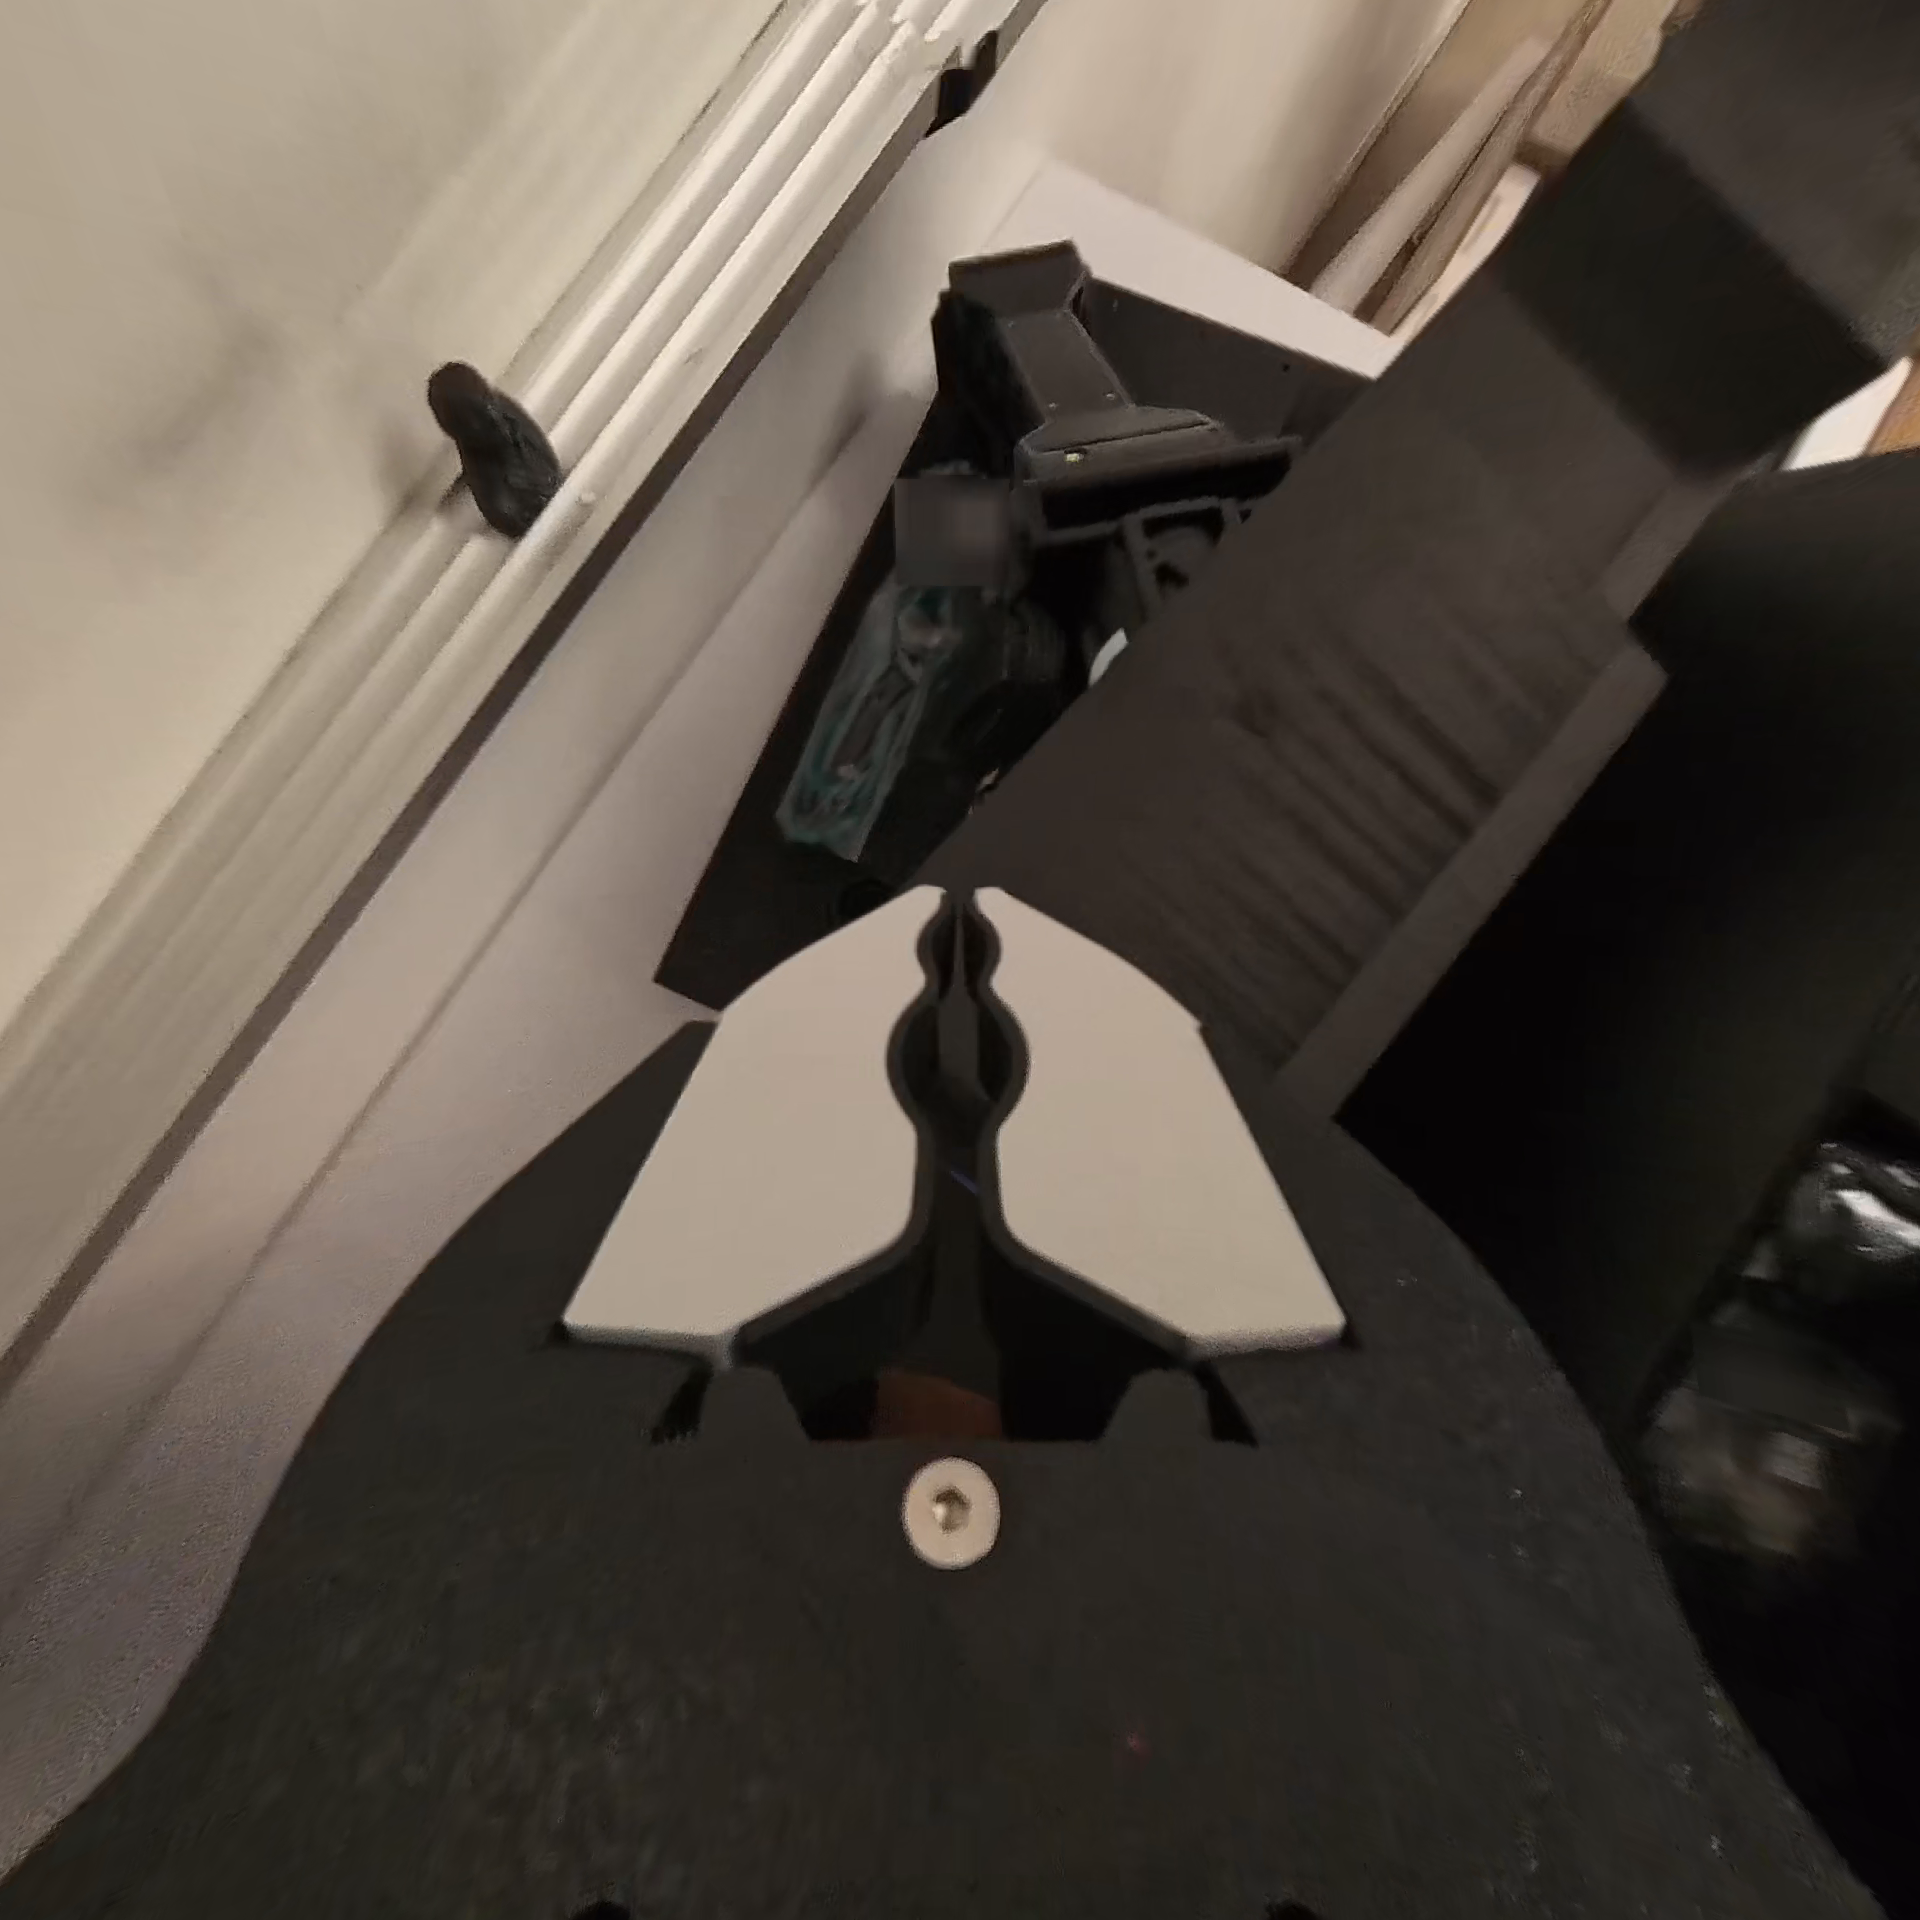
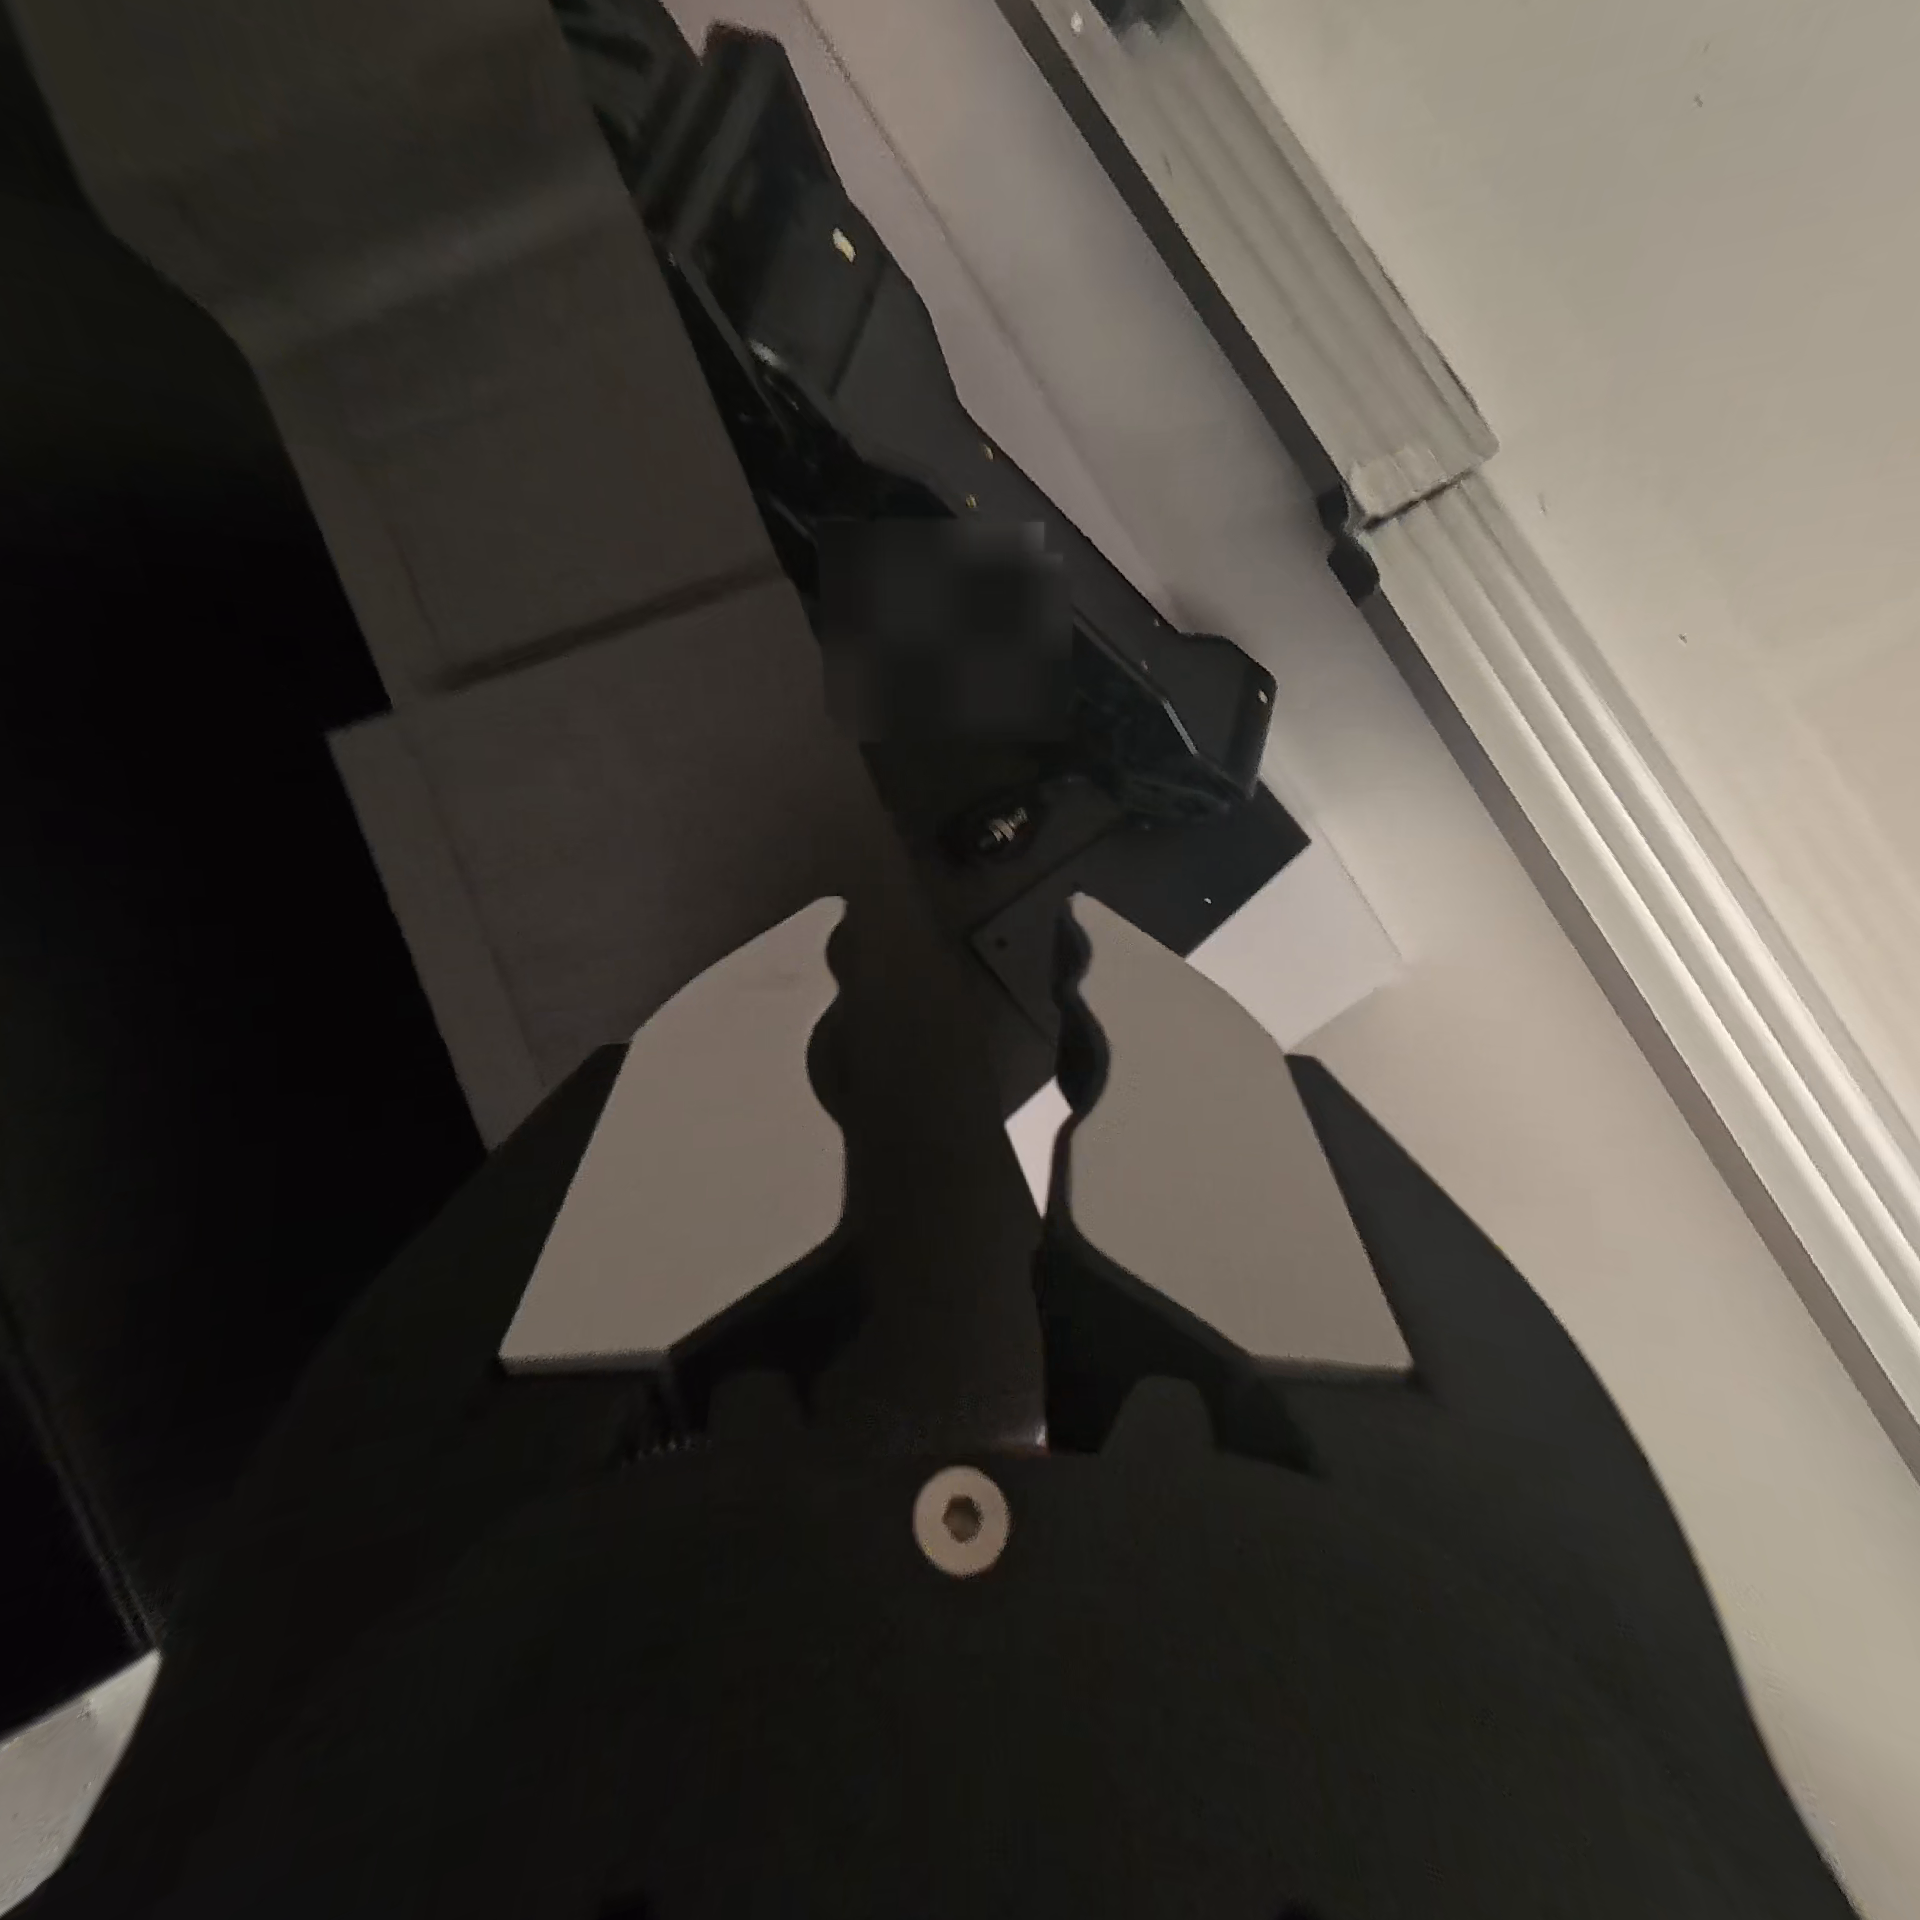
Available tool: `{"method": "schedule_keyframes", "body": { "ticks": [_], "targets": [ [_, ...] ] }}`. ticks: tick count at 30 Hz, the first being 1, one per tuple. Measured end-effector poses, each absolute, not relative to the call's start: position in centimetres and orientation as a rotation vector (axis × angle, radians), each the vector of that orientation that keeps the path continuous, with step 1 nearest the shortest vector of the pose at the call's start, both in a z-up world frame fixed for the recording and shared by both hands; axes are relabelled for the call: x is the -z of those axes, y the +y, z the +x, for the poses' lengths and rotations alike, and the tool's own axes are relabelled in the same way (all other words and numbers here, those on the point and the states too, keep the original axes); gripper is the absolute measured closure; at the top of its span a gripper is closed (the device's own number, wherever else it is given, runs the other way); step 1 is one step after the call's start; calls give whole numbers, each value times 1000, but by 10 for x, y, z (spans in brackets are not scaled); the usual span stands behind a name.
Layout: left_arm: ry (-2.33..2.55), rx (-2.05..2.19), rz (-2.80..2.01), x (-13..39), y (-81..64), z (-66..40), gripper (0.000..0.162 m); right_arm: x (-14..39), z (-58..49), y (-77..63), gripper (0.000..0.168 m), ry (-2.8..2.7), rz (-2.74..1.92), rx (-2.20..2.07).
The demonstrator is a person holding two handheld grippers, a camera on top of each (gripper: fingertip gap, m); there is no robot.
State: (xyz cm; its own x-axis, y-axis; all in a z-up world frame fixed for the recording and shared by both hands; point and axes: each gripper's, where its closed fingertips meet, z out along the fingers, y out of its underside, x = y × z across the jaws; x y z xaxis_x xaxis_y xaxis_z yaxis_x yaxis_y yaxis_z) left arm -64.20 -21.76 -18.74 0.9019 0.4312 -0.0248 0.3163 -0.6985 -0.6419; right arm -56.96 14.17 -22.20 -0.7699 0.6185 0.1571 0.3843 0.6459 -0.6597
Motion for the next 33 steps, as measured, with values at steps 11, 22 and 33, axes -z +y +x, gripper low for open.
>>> {"method": "schedule_keyframes", "body": {
  "ticks": [11,22,33],
  "targets": [
    [-602,323,-2612,195,-227,-673,162,206,-615,109,168,-2808,-842,-1062],
    [-496,49,-2532,237,-284,-683,131,194,-585,173,103,-2468,-1022,-1119],
    [-451,-143,-2470,331,-296,-601,79,305,-446,222,52,-2441,-1294,-678]
  ]
}}
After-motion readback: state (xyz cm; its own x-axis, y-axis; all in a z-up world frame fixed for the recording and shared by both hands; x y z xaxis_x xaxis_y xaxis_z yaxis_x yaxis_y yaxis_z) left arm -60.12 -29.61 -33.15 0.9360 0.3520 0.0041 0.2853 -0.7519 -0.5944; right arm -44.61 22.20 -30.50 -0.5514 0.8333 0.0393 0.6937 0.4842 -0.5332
